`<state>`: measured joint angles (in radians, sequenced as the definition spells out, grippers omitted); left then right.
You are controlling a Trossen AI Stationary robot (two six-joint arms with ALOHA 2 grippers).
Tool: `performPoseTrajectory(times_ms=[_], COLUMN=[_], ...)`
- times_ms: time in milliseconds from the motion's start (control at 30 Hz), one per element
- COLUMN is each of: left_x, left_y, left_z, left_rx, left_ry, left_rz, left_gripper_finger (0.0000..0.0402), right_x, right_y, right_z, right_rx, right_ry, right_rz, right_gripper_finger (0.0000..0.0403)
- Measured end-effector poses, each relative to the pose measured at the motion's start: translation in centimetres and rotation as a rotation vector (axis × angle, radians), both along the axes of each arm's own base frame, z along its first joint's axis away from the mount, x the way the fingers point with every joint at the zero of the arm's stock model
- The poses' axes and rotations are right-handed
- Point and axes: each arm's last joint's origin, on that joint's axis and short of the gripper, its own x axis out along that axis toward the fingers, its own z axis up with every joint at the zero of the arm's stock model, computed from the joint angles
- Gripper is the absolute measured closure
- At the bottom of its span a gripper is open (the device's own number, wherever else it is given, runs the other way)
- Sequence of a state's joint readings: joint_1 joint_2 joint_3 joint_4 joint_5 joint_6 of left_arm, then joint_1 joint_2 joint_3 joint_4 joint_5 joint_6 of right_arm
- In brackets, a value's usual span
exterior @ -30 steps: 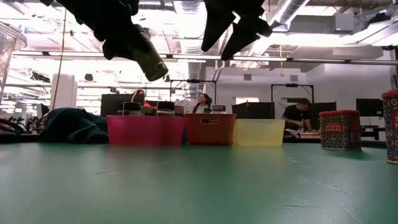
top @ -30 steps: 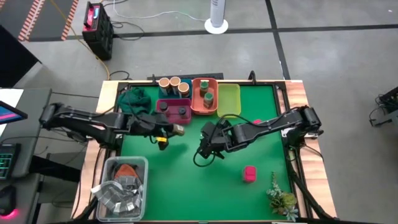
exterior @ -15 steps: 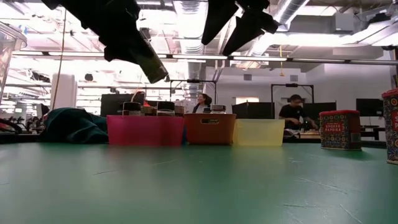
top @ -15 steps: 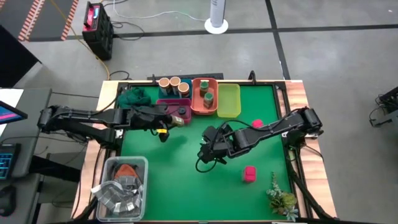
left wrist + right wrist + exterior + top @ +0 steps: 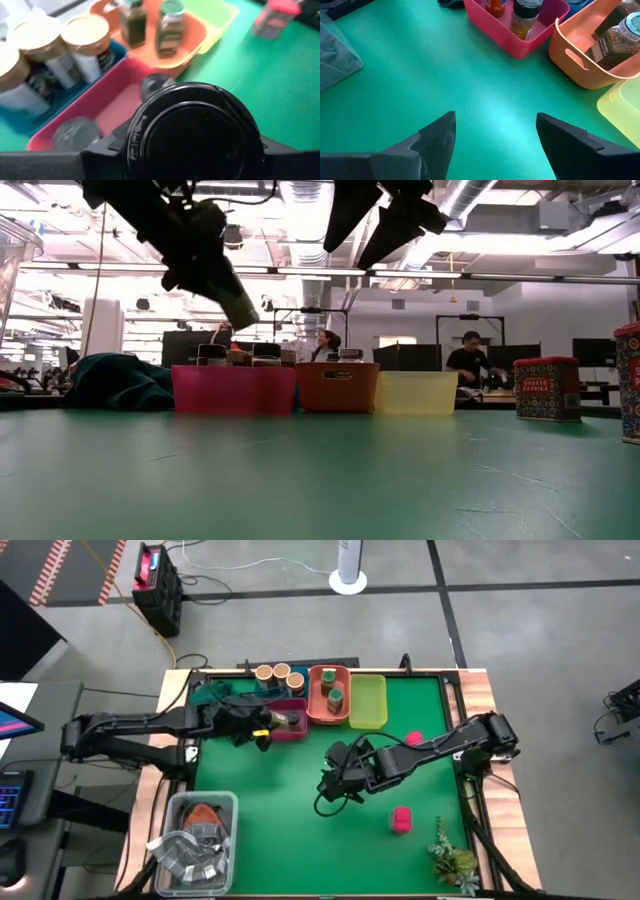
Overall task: Sort spices by type
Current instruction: Put the black seasoning bottle into the red bin
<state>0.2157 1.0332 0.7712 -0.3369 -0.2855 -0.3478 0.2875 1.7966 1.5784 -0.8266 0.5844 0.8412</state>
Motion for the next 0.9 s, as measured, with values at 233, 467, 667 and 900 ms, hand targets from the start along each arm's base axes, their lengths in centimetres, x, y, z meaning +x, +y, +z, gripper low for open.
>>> performPoseTrajectory(times_ms=[233, 467, 667, 900], left_x=[-0.8, -0.6, -0.7, -0.4], left_y=[1.4, 1.8, 1.3, 1.6], left_z=[-0.6, -0.8, -0.7, -1.0], left_rx=[-0.013, -0.016, 0.041, 0.045], left_ry=[0.071, 0.093, 0.130, 0.146], left_rz=[0.047, -0.032, -0.124, -0.108], left_gripper_finger=[0.0203, 0.0203, 0.0203, 0.0203], right_x=[0.2, 0.3, -0.3, -1.9], right_y=[-0.6, -1.4, -1.4, -2.4], right_z=[0.0, 0.0, 0.3, 2.8], right_rx=[-0.014, -0.018, -0.020, -0.030], right_ry=[0.006, 0.015, 0.049, -0.005], right_rz=[-0.005, -0.010, -0.001, -0.035], right_gripper_finger=[0.0101, 0.0101, 0.0101, 0.0101])
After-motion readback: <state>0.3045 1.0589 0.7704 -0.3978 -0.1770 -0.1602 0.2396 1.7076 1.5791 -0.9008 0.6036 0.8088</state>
